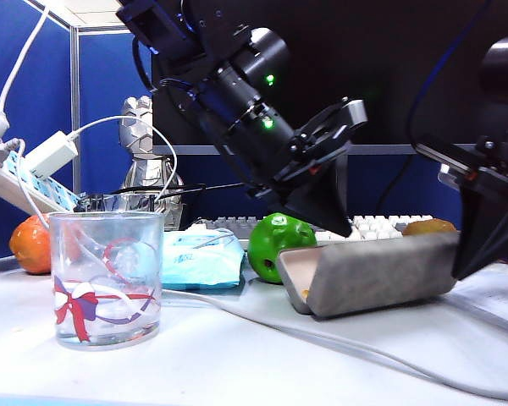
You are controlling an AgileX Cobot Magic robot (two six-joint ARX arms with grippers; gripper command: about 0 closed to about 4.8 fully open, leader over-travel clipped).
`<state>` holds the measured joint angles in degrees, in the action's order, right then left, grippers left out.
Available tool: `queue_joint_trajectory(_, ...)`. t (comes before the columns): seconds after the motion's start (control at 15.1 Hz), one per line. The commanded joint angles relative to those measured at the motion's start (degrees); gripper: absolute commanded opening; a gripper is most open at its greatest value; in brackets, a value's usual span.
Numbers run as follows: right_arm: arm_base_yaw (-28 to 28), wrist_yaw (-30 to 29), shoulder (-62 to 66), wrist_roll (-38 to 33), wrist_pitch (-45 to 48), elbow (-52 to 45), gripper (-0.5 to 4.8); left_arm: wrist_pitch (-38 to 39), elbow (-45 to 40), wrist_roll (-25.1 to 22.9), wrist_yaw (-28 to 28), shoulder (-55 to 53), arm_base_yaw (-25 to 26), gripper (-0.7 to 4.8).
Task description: Pick up the glasses, fold the temples of the glasses, place the glasses into the glasses case, and finally close the glasses case.
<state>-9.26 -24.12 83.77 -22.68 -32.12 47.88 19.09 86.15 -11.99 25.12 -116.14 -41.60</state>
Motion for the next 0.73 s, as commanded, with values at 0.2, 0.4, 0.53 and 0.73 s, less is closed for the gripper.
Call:
queue_joint_trajectory(0.2, -0.11, -0.15, -0.24, -0.26, 0.79, 0.13, -0.03, -1.70, 0.17, 0.28, -5.60, 0.17, -0.42, -0.05)
queue_joint_trajectory(0.4, -0.11, -0.28, -0.26, -0.28, -2.25, 0.13, -0.03, -2.05, 0.15, 1.53, -10.47, 0.17, 0.55, -0.05)
queue_joint_trajectory(0.53, -0.11, -0.26, -0.26, 0.26, -5.46, 0.13, -0.03, -2.10, 0.13, 1.51, -10.36, -0.26, 0.52, -0.05)
queue_joint_trajectory(0.73, -0.11, -0.26, -0.33, 0.39, -4.79, 0.15, -0.03, -2.03, 0.13, 1.53, -6.49, -2.05, 0.50, -0.05)
